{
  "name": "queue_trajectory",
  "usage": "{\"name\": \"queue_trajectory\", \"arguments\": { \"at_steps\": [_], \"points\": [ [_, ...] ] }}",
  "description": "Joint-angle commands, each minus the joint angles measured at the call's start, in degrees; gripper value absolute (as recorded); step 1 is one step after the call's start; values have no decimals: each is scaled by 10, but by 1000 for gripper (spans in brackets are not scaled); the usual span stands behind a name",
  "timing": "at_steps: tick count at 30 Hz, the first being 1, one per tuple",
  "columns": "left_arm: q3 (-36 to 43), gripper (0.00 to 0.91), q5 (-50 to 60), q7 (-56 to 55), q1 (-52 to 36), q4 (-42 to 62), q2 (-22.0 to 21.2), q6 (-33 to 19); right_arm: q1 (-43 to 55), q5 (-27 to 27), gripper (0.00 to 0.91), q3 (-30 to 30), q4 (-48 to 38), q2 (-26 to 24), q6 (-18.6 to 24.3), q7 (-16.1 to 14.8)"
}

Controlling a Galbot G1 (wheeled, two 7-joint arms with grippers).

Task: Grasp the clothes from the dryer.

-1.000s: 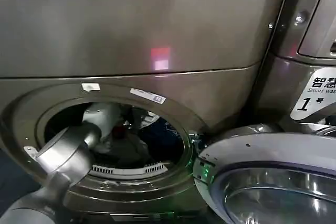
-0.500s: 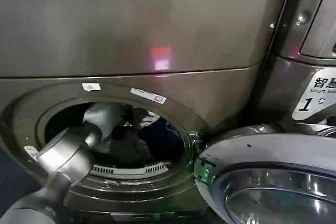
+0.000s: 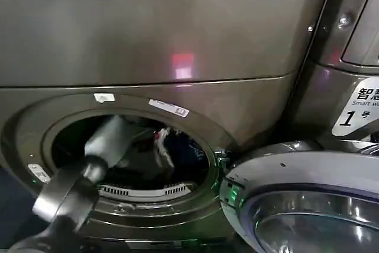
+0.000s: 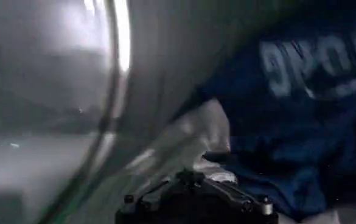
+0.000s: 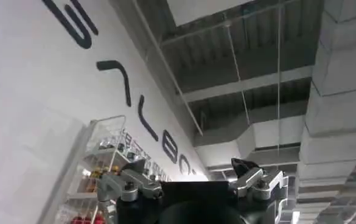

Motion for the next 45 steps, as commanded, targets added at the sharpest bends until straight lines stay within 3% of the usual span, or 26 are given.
{"name": "queue_trajectory", "arguments": {
  "at_steps": [1,5,13,15,21,45],
  "points": [
    [-116,0,-76,-219,160,-226,-38,14,-2,2,907,5,12,2,-3,-3],
    [-142,0,-80,-297,209,-275,-67,19,-6,-5,907,11,15,3,-10,3],
    [-167,0,-28,-415,304,-351,-121,-103,-8,-22,907,12,13,3,6,5],
    [-174,0,-5,-442,326,-365,-134,-111,-6,-23,907,13,11,2,6,6],
    [-170,0,-9,-446,350,-392,-148,-104,-4,-19,907,11,7,1,9,13],
    [-166,0,-18,-430,316,-371,-124,-94,-8,-23,907,21,3,3,8,10]
  ]
}}
